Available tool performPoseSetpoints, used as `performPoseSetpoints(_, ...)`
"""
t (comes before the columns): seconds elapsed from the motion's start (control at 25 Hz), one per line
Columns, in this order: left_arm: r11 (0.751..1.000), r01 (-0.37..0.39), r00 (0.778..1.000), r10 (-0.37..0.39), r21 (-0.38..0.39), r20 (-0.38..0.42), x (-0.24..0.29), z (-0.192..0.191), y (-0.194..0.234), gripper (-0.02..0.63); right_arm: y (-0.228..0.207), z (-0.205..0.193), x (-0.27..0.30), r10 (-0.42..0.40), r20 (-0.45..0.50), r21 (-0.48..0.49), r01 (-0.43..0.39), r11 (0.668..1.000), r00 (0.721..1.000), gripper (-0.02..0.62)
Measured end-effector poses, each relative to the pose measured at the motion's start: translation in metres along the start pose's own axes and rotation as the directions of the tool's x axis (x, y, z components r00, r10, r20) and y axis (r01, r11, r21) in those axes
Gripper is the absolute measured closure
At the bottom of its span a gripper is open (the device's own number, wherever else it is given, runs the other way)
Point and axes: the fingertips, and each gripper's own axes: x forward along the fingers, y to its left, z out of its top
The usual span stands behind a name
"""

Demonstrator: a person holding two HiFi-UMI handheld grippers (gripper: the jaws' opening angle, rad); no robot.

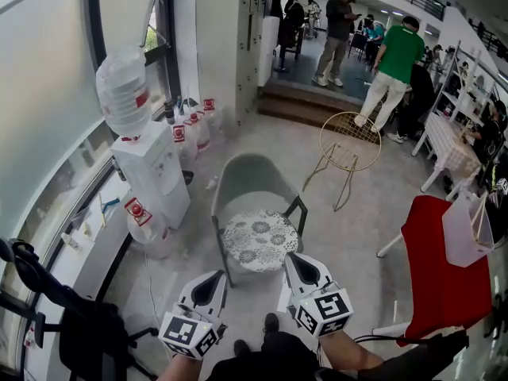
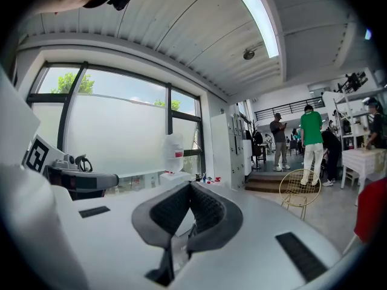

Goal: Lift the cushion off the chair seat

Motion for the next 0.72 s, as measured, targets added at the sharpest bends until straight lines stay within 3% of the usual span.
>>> performPoseSetpoints(0.28,1.0,-0.011,1.0,0.011,0.004,-0.027,0.042,-0.002,0.014,0.598,-0.027,-0.003,0.03,0.033,0.004,0.004,-0.033,0.999,0.999,0.589)
performPoseSetpoints(0.72,0.999,0.012,0.999,-0.011,0.03,-0.039,0.15,0.006,0.028,0.598,-0.104,0.006,0.092,0.016,0.041,0.039,-0.017,0.999,0.999,0.589)
